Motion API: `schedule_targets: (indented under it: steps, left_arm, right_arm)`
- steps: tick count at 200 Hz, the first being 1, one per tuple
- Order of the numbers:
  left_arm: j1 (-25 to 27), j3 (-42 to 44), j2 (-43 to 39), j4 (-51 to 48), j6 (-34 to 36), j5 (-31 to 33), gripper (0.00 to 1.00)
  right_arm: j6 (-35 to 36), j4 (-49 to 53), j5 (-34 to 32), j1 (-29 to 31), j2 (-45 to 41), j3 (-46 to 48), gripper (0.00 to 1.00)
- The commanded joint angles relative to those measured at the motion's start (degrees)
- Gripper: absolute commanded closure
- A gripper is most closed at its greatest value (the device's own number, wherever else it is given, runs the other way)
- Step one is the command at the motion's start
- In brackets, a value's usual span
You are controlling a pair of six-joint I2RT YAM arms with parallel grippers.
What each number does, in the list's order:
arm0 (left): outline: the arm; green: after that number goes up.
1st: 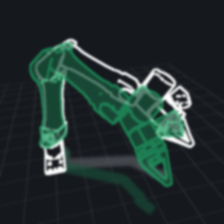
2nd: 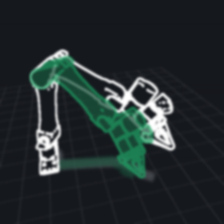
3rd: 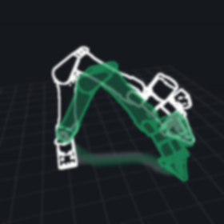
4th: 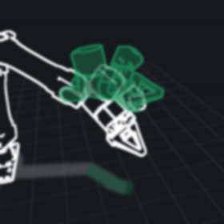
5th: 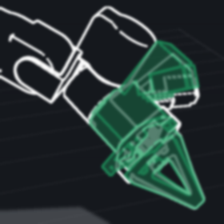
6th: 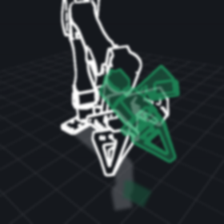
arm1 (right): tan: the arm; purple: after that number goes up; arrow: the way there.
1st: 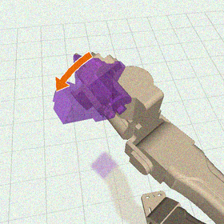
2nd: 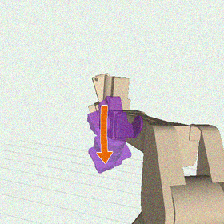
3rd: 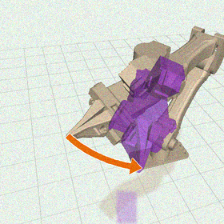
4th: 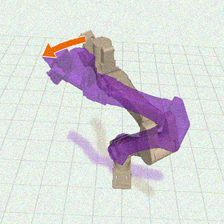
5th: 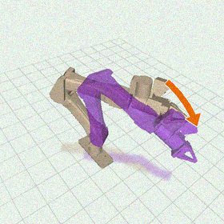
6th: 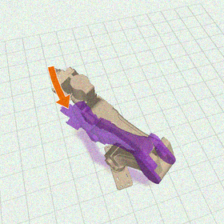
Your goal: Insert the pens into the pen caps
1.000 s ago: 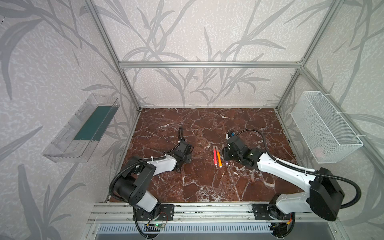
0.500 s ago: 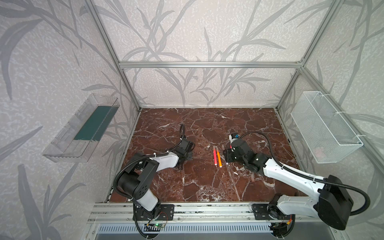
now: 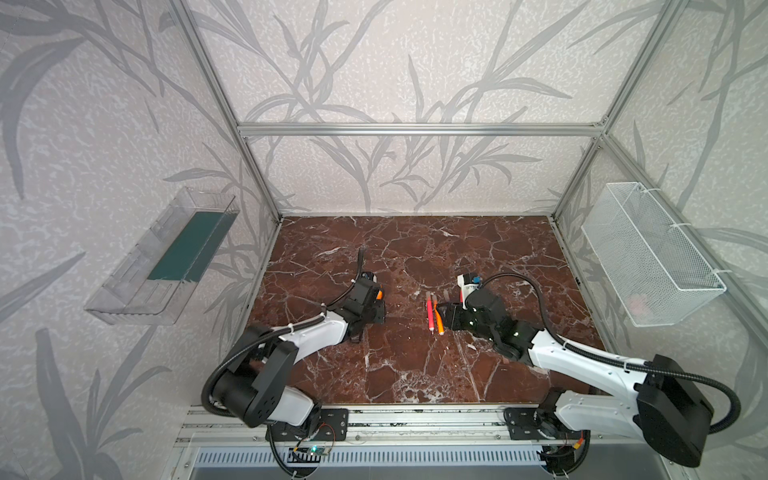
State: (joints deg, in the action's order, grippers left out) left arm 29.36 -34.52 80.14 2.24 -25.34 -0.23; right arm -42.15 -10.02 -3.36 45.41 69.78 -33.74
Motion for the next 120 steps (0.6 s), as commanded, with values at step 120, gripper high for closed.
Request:
schedule_targets:
  steps: [120]
  left_arm:
    - [12.47, 10.77, -23.93, 10.51, 3.98, -12.24, 1.0]
  right_arm:
    - [-8.44, -25.03, 3.84, 5.21, 14.55, -4.89, 0.49]
